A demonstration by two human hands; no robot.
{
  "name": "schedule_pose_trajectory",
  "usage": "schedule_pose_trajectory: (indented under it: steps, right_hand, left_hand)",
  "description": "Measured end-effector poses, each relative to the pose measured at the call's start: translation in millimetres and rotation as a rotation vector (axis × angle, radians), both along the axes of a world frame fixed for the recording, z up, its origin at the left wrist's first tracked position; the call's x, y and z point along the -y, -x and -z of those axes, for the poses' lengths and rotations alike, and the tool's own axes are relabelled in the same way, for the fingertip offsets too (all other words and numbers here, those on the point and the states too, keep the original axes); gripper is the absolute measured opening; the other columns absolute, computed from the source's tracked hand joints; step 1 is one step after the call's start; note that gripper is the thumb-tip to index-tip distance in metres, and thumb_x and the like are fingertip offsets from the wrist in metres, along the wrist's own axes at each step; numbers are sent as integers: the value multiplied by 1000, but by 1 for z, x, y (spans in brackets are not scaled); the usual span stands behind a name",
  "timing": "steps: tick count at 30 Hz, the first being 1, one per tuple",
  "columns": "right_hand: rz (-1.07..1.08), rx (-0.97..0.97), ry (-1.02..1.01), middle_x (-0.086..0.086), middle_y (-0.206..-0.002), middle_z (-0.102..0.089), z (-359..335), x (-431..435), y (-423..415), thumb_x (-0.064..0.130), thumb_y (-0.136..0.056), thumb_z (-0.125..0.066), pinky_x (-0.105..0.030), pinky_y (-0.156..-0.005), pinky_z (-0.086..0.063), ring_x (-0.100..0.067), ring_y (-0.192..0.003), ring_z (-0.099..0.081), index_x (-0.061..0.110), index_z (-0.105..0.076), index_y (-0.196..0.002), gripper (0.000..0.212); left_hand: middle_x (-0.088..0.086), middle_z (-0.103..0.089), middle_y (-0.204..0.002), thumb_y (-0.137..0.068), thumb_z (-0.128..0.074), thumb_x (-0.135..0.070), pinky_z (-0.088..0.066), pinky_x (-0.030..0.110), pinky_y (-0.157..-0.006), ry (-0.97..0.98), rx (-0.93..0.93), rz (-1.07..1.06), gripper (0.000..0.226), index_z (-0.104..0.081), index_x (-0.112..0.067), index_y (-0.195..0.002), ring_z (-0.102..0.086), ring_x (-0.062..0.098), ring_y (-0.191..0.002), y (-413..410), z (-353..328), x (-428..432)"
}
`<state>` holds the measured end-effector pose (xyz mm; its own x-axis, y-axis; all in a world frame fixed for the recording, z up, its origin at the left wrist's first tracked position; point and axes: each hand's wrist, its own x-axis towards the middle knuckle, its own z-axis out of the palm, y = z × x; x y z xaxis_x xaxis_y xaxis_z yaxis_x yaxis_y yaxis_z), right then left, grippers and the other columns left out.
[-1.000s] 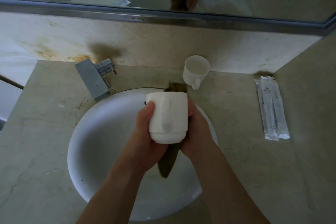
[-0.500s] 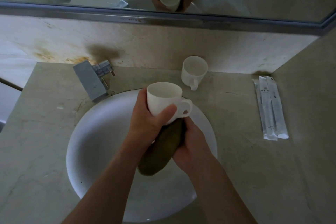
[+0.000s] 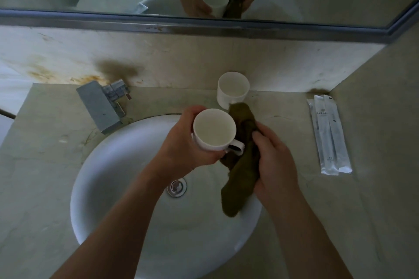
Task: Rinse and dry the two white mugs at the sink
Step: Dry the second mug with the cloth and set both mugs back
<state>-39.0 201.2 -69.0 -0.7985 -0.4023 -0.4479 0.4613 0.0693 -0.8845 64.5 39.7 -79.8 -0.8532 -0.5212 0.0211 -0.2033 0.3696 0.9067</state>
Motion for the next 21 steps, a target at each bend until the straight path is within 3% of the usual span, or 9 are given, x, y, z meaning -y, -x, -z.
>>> schedule_pose_trajectory:
  steps: [3, 6, 9, 12, 15, 18, 21]
  right_hand:
    - [-144, -93, 5, 9, -104, -82, -9, 1, 9, 27, -110, -54, -48, -92, -65, -19, -103, -78, 45, -79, -102, 32]
    - [-177, -317, -105, 21, -103, -80, -12, 2, 15, 26, -109, -55, -30, -88, -64, -4, -101, -75, 46, -74, -113, 27]
    - [-112, -495, -234, 22, -107, -77, -10, -5, 25, 24, -109, -57, -15, -89, -58, 4, -101, -71, 34, -73, -129, 28]
    - [-136, -728, -431, 17, -116, -72, -2, -21, 37, 18, -108, -56, -4, -88, -49, 5, -100, -68, 24, -69, -135, 31]
    - [-217, -996, -655, -5, -119, -74, 18, -39, 51, 7, -105, -59, -9, -93, -40, -17, -106, -69, 7, -70, -133, 29]
    - [-337, -1003, -822, -17, -124, -73, 45, -51, 60, 6, -104, -61, -19, -97, -45, -31, -107, -72, 4, -71, -131, 28]
    - [-406, -964, -842, -18, -133, -71, 63, -54, 58, 8, -104, -61, -33, -106, -45, -35, -120, -68, 6, -72, -133, 31]
  left_hand:
    - [-24, -57, -124, -62, -101, -32, -51, 7, -86, 78, 21, 122, 92, -45, -28, -135, -60, -6, -115, 7, -2, 3]
    - [-26, -57, -126, -61, -102, -29, -52, 9, -87, 94, 18, 162, 94, -45, -30, -136, -60, -5, -117, 11, -5, 5]
    - [-38, -55, -124, -59, -103, -23, -52, 9, -87, 86, -4, 143, 97, -41, -39, -132, -58, -9, -118, 12, -8, 6]
    - [-34, -56, -124, -58, -103, -20, -53, 12, -86, 57, -15, 108, 97, -41, -48, -127, -59, -4, -117, 13, -8, 6]
    - [-30, -59, -124, -58, -103, -19, -52, 12, -85, 40, 1, 125, 96, -43, -43, -130, -61, -1, -116, 19, -5, 7]
    - [-24, -60, -125, -59, -102, -15, -51, 10, -86, 19, 11, 162, 95, -46, -32, -133, -60, -2, -116, 28, -1, 7]
    - [-21, -59, -127, -60, -102, -14, -49, 7, -85, 37, 7, 188, 94, -47, -28, -135, -59, -7, -114, 39, 4, 7]
